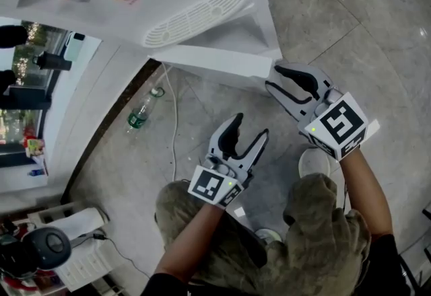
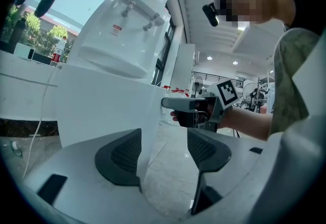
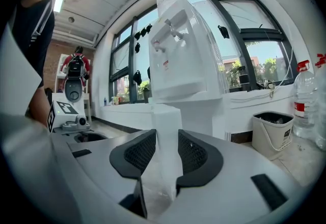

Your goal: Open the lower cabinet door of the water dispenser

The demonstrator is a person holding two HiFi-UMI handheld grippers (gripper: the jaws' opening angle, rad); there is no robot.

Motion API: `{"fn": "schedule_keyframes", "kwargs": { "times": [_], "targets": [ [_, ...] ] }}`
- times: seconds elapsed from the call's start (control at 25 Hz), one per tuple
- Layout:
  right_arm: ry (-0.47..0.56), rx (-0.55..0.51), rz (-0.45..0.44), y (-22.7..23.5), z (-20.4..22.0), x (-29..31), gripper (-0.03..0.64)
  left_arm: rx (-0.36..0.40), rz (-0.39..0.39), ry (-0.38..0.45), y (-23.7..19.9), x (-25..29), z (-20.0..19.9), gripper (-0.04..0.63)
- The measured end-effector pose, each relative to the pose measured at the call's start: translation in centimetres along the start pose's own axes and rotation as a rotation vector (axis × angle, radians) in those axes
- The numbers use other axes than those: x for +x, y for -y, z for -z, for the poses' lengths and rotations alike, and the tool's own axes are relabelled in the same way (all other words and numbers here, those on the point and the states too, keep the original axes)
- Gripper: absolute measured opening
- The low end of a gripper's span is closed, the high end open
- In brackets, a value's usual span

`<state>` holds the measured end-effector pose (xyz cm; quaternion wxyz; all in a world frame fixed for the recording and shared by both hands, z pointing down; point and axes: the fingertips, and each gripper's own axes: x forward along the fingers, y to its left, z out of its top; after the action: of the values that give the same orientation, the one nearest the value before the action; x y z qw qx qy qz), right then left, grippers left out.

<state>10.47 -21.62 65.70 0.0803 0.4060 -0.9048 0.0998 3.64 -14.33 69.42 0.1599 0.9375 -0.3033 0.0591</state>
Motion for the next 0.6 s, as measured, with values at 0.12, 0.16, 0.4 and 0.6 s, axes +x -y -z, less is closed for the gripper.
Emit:
{"fn": "schedule_keyframes", "kwargs": {
  "times": [0.12,0.16,0.4,0.6],
  "targets": [
    [0.024,0.039,-0.015,0.4,-0.2,0.4,0.163,-0.003,0.01,0.017,0.0,0.3,-0.3,0.259],
    [0.03,0.051,-0.023,0.5,-0.2,0.6,0.174,-0.002,0.009,0.016,-0.1,0.4,-0.3,0.259],
    [0.006,0.021,-0.07,0.0,0.6,1.2,0.175,-0.004,-0.014,-0.001,-0.5,0.7,0.1,0.259],
    [-0.008,0.0,-0.128,-1.5,1.0,0.9,0.166,-0.006,-0.012,-0.03,0.3,0.9,0.5,0.259]
  ]
}}
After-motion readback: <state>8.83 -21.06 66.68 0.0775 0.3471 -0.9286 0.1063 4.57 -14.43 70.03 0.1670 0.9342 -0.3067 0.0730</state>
